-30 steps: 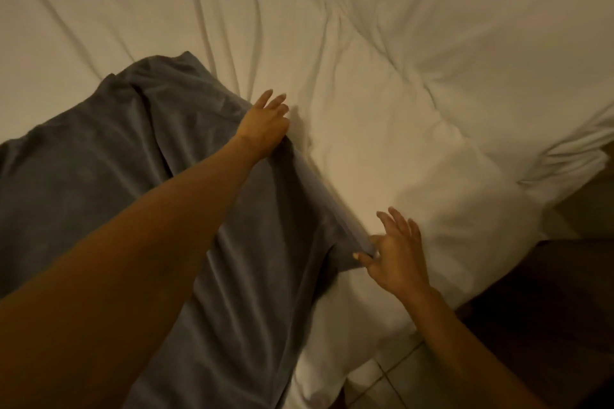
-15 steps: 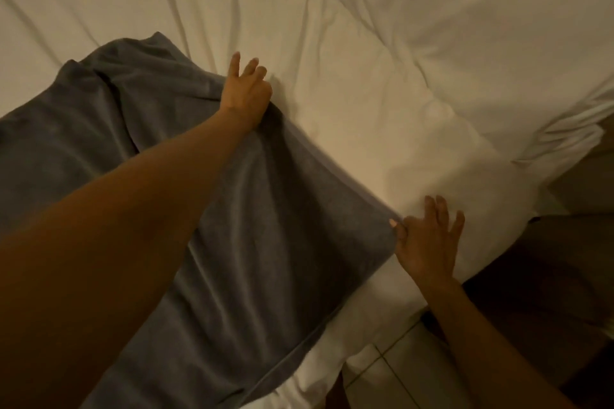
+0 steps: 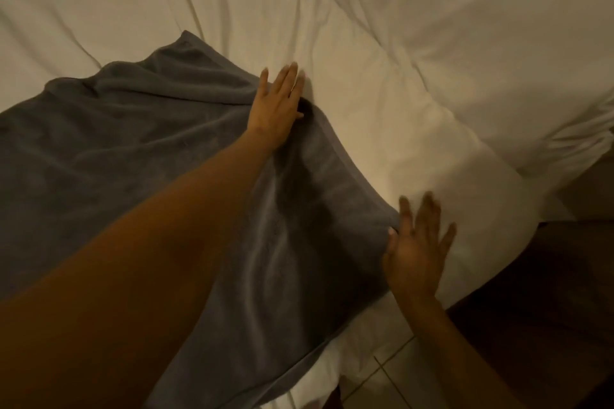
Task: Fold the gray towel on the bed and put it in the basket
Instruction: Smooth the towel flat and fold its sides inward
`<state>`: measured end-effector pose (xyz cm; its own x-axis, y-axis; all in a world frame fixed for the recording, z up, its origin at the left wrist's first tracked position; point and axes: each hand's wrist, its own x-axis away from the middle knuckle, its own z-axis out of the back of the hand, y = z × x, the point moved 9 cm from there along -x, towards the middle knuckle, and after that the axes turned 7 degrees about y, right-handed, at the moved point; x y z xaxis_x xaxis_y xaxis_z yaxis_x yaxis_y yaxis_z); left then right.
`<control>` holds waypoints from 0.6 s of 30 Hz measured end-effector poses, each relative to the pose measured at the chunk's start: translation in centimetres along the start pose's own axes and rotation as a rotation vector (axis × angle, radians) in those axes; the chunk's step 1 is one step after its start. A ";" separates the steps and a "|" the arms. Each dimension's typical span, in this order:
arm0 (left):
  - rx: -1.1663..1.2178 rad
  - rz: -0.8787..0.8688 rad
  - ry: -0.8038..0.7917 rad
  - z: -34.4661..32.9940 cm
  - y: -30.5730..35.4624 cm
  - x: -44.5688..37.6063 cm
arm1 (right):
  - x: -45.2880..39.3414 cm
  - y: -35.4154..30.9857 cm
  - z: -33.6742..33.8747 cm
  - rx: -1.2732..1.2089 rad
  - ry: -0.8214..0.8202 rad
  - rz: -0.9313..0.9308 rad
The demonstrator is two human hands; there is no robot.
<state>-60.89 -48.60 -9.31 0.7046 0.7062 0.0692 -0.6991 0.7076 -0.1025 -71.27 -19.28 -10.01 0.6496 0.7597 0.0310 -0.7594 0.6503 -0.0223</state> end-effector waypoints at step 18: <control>0.332 0.220 -0.232 -4.7 -5.6 8.9 | -0.4 -8.2 -4.6 -0.055 -0.224 0.235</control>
<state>-50.14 -46.39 -12.81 0.5157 0.8005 0.3055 -0.8568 0.4828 0.1813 -65.14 -24.93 -14.48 0.4275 0.8722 0.2379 -0.8807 0.4612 -0.1082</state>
